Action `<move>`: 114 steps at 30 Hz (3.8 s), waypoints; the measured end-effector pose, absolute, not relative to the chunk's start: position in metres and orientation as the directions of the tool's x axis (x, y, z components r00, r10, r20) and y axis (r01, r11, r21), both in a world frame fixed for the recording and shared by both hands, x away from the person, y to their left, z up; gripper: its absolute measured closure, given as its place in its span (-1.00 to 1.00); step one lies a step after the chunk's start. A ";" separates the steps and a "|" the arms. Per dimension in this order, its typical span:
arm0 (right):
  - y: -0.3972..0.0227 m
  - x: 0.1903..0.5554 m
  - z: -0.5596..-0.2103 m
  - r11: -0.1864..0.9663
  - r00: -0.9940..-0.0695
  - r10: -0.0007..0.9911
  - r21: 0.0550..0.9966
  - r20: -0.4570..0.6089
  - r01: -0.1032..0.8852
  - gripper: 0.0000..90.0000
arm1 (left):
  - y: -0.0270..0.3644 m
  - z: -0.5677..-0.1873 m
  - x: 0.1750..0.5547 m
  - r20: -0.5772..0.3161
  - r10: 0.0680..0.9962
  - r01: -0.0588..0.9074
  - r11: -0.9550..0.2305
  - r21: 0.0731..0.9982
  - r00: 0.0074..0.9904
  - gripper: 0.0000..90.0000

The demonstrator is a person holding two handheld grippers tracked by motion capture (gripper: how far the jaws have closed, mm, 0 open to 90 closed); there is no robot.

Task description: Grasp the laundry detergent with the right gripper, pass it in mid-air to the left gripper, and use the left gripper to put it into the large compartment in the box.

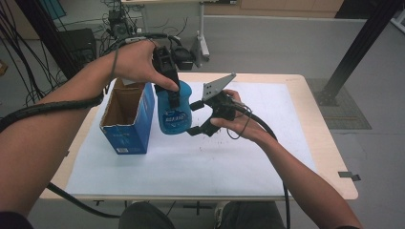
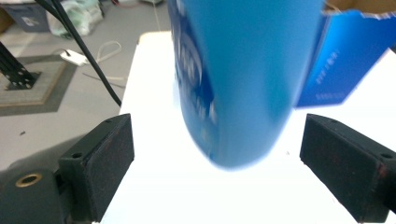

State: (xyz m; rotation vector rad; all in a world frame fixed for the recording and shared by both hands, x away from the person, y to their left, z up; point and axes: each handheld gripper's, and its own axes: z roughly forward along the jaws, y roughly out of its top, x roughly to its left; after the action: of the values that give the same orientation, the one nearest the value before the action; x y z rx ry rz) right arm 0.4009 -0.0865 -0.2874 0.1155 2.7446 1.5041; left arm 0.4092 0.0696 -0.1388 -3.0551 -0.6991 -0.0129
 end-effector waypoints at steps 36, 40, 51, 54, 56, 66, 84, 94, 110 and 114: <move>-0.184 0.398 -0.253 0.746 -0.971 0.234 0.648 -0.045 0.150 -0.80 | 0.146 -0.040 0.435 0.067 0.924 0.919 -0.381 0.105 0.376 -0.17; -0.189 0.399 -0.249 0.746 -0.970 0.238 0.649 -0.050 0.150 -0.80 | 0.158 -0.032 0.438 0.075 0.957 0.950 -0.288 0.121 0.280 -0.17; -0.195 0.399 -0.242 0.752 -0.966 0.249 0.642 -0.072 0.146 -0.80 | 0.189 -0.008 0.440 0.065 0.993 0.980 -0.105 0.172 0.095 -0.17; -0.195 0.398 -0.240 0.752 -0.965 0.250 0.644 -0.081 0.141 -0.80 | 0.196 -0.004 0.440 0.077 0.996 0.981 -0.067 0.180 0.054 -0.17; -0.195 0.398 -0.240 0.753 -0.965 0.248 0.643 -0.084 0.138 -0.80 | 0.201 -0.003 0.439 0.081 0.996 0.982 -0.040 0.185 0.025 -0.17; -0.193 0.397 -0.239 0.751 -0.967 0.241 0.646 -0.081 0.133 -0.80 | 0.209 -0.008 0.441 0.058 0.997 0.980 0.032 0.198 -0.044 -0.17; -0.196 0.395 -0.237 0.743 -0.966 0.246 0.656 -0.084 0.132 -0.80 | 0.211 -0.031 0.446 0.052 0.997 0.979 0.041 0.199 -0.052 -0.17; -0.193 0.394 -0.235 0.744 -0.966 0.243 0.656 -0.090 0.126 -0.80 | 0.215 -0.044 0.447 0.040 0.998 0.978 0.043 0.204 -0.052 -0.17; -0.190 0.393 -0.241 0.749 -0.968 0.240 0.649 -0.075 0.136 -0.79 | 0.224 -0.075 0.449 0.022 0.998 0.980 0.055 0.189 -0.060 -0.17; -0.190 0.393 -0.242 0.749 -0.968 0.240 0.648 -0.072 0.138 -0.79 | 0.224 -0.084 0.450 0.030 0.998 0.982 0.049 0.182 -0.055 -0.17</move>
State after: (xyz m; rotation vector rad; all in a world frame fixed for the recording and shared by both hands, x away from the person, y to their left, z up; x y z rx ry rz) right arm 0.3931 -0.1899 -0.2422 0.3041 2.7955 1.0178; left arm 0.4502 0.2238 -0.0841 -2.2275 -2.3470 -0.2489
